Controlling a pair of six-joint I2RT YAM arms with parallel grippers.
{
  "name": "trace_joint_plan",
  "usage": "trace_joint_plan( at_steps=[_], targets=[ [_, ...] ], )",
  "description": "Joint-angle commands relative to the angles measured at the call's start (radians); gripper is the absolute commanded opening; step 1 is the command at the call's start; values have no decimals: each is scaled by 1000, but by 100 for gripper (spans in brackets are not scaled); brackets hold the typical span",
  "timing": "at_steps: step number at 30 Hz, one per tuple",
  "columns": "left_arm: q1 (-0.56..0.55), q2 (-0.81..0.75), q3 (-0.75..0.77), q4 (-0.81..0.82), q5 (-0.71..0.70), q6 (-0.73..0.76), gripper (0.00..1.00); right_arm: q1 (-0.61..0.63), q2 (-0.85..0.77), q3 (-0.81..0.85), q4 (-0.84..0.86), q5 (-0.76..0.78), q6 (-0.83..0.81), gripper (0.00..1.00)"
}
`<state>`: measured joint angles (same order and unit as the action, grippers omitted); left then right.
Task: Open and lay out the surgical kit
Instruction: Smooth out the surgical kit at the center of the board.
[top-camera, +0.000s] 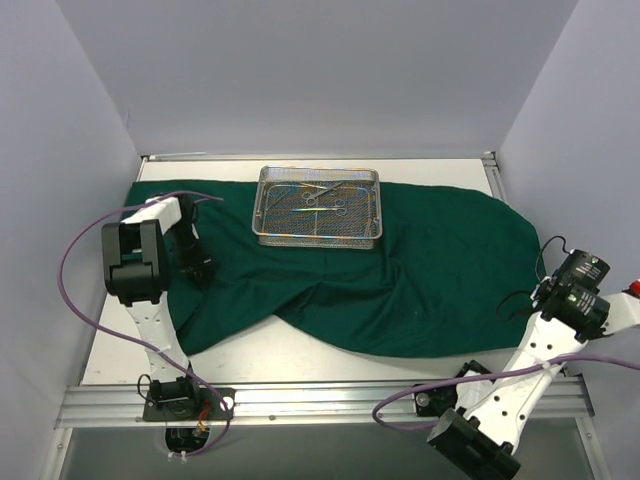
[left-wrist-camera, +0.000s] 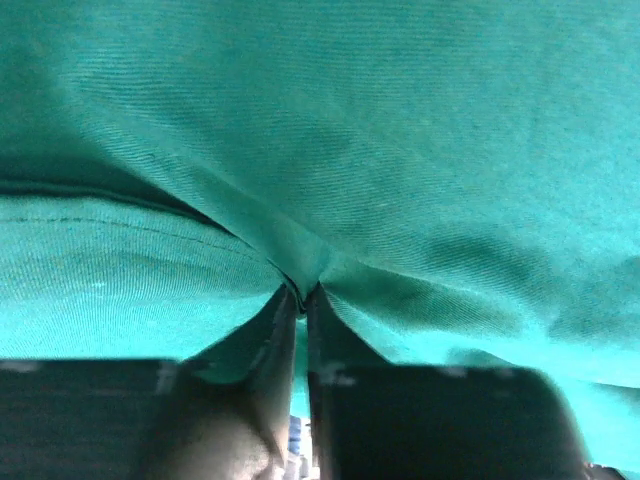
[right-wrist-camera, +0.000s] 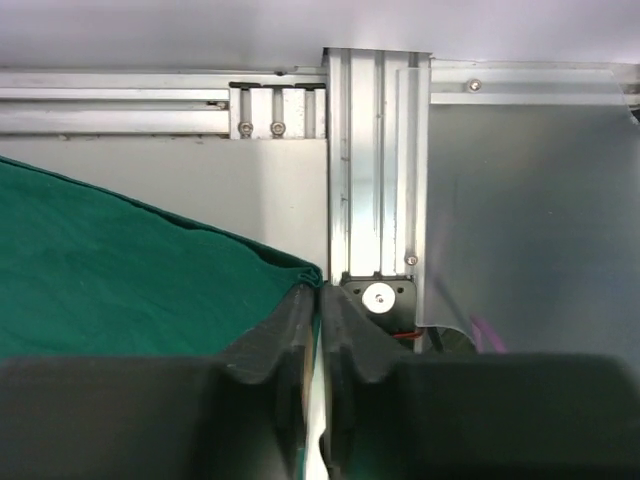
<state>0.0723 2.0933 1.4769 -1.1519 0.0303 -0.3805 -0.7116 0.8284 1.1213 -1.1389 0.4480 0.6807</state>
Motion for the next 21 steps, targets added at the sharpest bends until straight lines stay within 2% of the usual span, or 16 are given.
trace_joint_plan(
  at_steps=[1, 2, 3, 6, 7, 8, 10, 15, 17, 18, 20, 21],
  targets=[
    [9, 21, -3, 55, 10, 8, 9, -26, 17, 18, -44, 54, 0, 12],
    [9, 11, -4, 55, 11, 8, 4, -32, 20, 18, -42, 46, -3, 23],
    [9, 5, -3, 54, 13, 8, 3, -38, 29, 23, -42, 38, -13, 53],
    [9, -28, -6, 49, 19, 8, 2, -51, 87, 60, -44, -38, -39, 88],
    [9, -42, -15, 49, 22, 8, 2, -51, 110, 93, -36, -57, -50, 96],
    [11, -73, -21, 49, 31, 6, 2, -48, 121, 109, -32, -72, -55, 100],
    [11, -108, -39, 46, 39, 2, 2, -39, 161, 142, -24, -101, -75, 100],
    [11, -251, -53, 8, 31, -6, 2, 92, 273, 239, 47, -238, -66, 100],
    [14, -327, -59, -11, 14, -15, 2, 196, 380, 288, 53, -212, -27, 100],
    [17, -355, -63, -18, 4, -18, 2, 325, 421, 358, 53, -194, -20, 100],
    [30, -433, -78, -44, -21, -35, 2, 472, 533, 434, 73, -143, -15, 99],
    [37, -456, -87, -51, -36, -40, 2, 585, 570, 502, 77, -137, -13, 99]
  ],
)
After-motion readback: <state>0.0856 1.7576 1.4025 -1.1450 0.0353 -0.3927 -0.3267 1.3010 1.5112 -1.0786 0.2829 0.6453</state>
